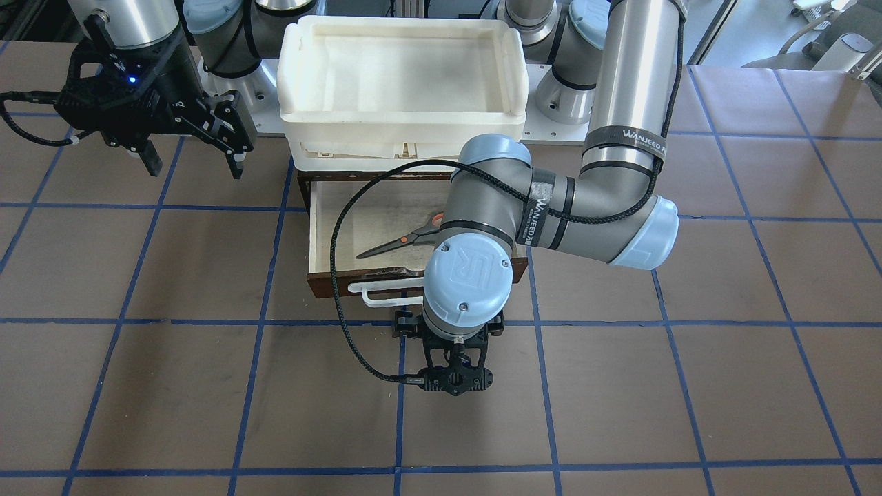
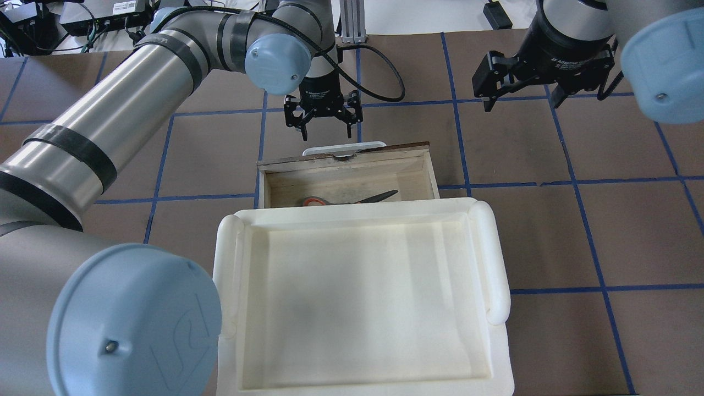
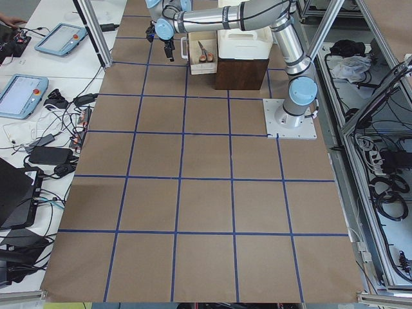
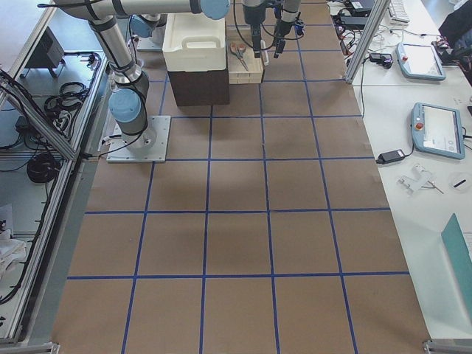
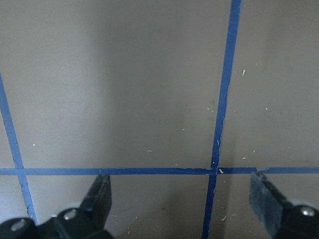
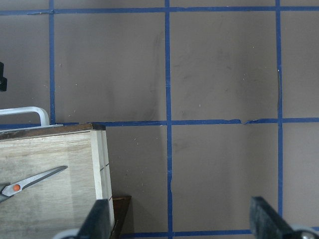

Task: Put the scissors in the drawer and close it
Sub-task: 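Reposition the left gripper above the drawer's white handle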

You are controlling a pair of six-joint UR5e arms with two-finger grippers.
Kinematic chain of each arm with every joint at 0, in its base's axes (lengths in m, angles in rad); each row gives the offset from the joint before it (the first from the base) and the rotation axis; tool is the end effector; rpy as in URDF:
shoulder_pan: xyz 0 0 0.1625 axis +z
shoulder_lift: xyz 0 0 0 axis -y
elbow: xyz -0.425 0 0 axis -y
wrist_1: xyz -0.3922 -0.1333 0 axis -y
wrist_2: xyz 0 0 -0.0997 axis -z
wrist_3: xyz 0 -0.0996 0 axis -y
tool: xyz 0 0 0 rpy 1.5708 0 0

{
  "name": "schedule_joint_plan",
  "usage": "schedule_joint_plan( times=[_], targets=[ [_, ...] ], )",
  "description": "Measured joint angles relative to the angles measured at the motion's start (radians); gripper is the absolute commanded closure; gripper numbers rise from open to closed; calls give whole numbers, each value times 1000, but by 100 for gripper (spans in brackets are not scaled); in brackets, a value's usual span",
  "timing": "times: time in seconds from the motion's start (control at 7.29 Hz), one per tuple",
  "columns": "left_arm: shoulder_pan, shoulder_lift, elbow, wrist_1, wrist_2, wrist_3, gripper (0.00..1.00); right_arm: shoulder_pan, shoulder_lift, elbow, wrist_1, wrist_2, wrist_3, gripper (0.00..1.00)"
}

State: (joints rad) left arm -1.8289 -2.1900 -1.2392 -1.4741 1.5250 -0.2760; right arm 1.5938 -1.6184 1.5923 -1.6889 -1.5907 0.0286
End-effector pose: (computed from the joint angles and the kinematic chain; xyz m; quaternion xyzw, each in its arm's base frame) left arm -0.3124 -0.6433 0.2807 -0.0111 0.9951 0.0979 0.0032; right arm 0.1424 -0.4817 0.5130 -0.0035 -0.9973 0.0723 0.0081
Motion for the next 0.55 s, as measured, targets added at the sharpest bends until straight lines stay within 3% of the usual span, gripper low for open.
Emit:
schedule_joint_plan(
  times=[0.55],
  targets=[
    [-1,13,-36,-18,4,-1,0,0,0,0,0,0,0,0]
  ],
)
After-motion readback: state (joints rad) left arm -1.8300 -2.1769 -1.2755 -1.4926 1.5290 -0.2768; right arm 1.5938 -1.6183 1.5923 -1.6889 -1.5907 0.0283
